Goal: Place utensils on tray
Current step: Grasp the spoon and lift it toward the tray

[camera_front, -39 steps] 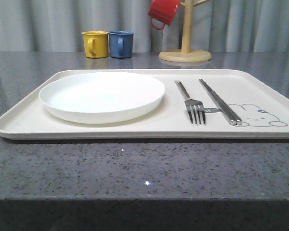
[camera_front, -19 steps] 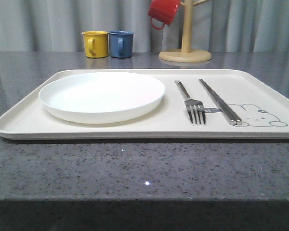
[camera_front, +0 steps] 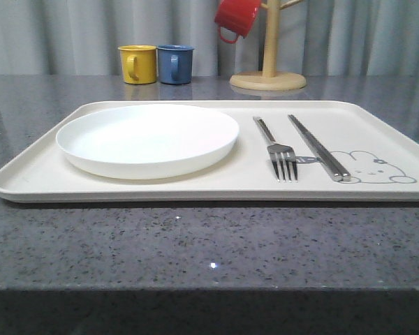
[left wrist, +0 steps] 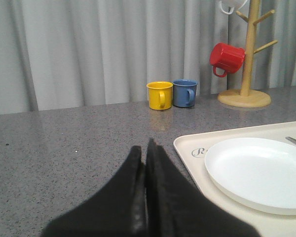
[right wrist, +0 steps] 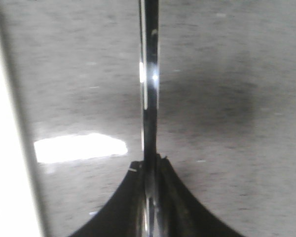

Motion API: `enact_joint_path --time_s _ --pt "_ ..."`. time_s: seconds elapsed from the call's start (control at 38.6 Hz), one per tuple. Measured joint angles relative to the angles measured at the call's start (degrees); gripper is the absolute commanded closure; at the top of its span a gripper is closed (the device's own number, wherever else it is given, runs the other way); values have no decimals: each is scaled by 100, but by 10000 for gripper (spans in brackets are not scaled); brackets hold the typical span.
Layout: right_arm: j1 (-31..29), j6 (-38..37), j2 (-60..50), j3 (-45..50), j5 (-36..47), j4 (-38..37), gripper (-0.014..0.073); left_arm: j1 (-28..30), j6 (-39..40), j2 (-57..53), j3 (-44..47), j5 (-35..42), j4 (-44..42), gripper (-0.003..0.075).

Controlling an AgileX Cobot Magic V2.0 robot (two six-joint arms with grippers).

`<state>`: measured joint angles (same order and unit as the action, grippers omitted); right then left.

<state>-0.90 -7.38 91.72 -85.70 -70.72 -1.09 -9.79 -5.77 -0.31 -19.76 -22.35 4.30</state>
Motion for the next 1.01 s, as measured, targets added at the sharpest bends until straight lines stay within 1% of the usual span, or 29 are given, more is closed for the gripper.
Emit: enact_joint_path --time_s 0.21,0.28,0.41,0.62,0.78,1.01 --pt "984 -492 91 0 0 218 624 0 0 0 0 0 0 739" --pt "1259 -612 229 0 0 255 619 0 0 0 0 0 0 739" --pt "1540 -722 471 0 0 291 619 0 0 0 0 0 0 739" --pt "1633 -784 832 0 0 528 619 0 0 0 0 0 0 739" --pt "1633 -903 1084 0 26 530 619 0 0 0 0 0 0 739" --pt "1633 -1029 1137 0 36 530 619 0 0 0 0 0 0 739"
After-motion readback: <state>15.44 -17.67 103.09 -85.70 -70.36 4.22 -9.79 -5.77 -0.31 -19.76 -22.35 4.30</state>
